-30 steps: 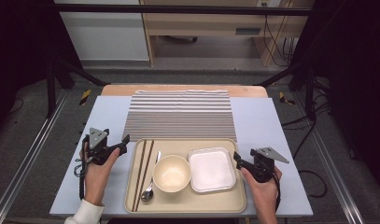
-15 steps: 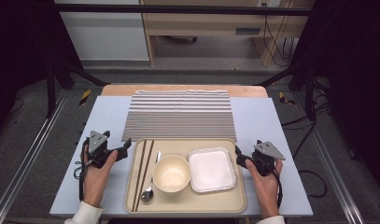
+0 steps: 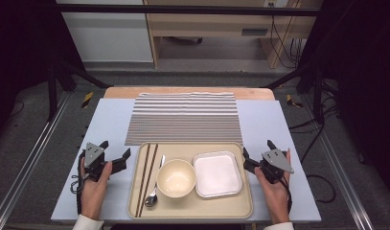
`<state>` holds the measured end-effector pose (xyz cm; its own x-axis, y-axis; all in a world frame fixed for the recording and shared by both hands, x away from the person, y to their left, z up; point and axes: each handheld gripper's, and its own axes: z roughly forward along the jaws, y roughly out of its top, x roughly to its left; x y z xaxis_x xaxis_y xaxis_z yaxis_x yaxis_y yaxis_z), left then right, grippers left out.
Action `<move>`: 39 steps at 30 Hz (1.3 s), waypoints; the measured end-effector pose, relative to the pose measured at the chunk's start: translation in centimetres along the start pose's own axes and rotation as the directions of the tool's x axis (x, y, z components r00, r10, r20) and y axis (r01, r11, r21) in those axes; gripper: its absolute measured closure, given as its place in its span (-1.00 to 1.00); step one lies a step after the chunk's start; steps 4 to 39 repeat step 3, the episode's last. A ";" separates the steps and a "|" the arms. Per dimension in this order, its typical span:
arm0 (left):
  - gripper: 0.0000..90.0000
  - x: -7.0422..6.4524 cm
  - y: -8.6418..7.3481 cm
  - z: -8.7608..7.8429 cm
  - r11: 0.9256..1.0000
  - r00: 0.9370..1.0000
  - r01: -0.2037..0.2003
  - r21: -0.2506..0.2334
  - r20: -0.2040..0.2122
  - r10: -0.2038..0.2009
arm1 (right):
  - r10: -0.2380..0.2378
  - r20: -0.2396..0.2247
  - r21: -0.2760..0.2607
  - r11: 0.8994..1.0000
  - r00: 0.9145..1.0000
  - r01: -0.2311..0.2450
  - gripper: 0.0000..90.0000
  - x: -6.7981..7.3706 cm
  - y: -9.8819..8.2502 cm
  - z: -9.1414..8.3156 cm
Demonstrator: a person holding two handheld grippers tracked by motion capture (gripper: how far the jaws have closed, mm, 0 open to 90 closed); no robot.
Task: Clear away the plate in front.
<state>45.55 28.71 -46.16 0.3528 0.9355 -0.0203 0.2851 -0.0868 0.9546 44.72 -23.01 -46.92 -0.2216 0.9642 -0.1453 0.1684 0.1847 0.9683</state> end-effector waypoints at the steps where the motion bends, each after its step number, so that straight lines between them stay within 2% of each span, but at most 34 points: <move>1: -0.82 0.1 0.0 0.0 1.000 1.000 0.001 0.000 -0.001 -0.001 | -0.007 -0.002 -0.008 1.000 1.000 0.007 -0.75 0.1 0.0 0.0; 3: -0.82 0.1 0.0 0.1 1.000 1.000 0.005 -0.002 0.001 -0.005 | -0.021 -0.002 -0.011 1.000 1.000 0.021 -0.75 0.4 0.0 0.0; 39: -0.82 0.1 0.0 0.1 1.000 1.000 0.005 -0.002 0.001 -0.005 | -0.021 -0.002 -0.011 1.000 1.000 0.021 -0.75 0.4 0.0 0.0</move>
